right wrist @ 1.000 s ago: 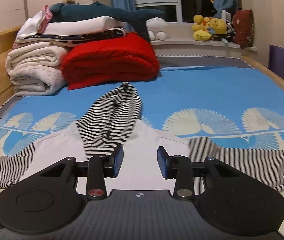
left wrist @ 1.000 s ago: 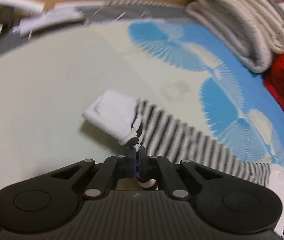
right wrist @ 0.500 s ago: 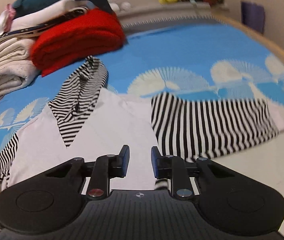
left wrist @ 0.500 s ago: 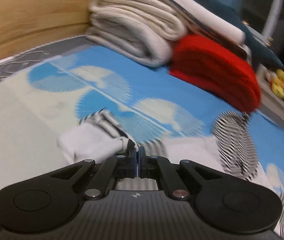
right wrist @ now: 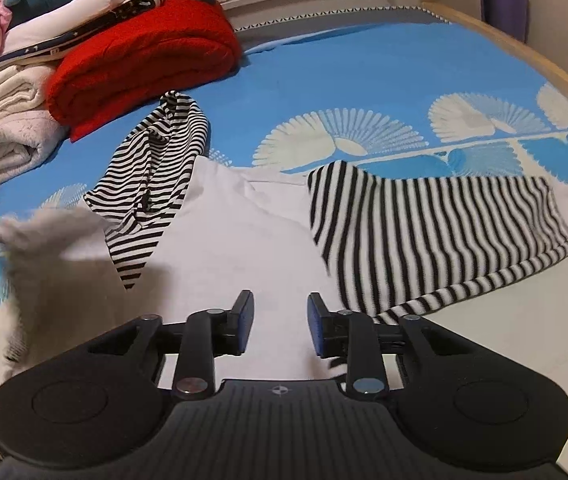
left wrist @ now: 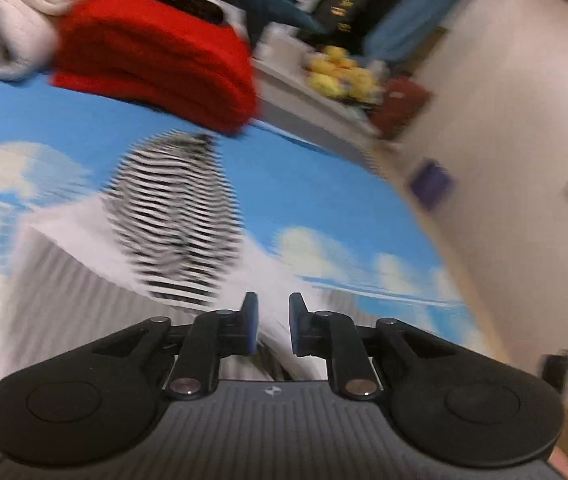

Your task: Fold small clothes

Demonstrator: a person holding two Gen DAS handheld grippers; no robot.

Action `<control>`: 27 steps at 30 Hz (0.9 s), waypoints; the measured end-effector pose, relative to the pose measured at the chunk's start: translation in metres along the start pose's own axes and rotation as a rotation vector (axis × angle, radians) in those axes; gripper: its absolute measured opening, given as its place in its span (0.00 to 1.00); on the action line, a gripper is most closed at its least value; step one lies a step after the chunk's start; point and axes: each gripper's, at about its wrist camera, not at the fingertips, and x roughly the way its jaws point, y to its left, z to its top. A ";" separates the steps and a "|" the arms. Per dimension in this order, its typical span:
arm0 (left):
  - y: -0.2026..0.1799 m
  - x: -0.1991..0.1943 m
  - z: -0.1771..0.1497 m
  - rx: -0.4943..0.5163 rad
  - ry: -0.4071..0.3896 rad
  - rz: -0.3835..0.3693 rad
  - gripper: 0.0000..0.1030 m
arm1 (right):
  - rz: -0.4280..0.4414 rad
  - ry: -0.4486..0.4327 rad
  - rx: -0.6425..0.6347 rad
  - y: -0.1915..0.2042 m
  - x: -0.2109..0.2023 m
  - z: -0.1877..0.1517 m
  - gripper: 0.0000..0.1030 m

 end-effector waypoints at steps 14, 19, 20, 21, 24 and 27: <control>0.119 0.016 0.028 -0.159 0.162 0.327 0.16 | -0.026 0.242 0.212 0.001 0.099 -0.026 0.39; 0.131 0.001 0.020 -0.151 0.159 0.332 0.17 | -0.008 0.241 0.191 0.010 0.106 -0.031 0.34; 0.131 -0.003 0.018 -0.152 0.155 0.333 0.17 | -0.009 0.231 0.178 0.013 0.105 -0.031 0.16; 0.128 -0.009 0.014 -0.157 0.151 0.338 0.17 | -0.002 0.221 0.167 0.014 0.104 -0.030 0.05; 0.132 -0.007 0.015 -0.164 0.149 0.344 0.17 | 0.044 0.108 0.158 0.013 0.090 -0.019 0.04; 0.131 -0.002 0.014 -0.155 0.156 0.345 0.17 | 0.120 -0.152 0.124 0.012 0.050 0.007 0.01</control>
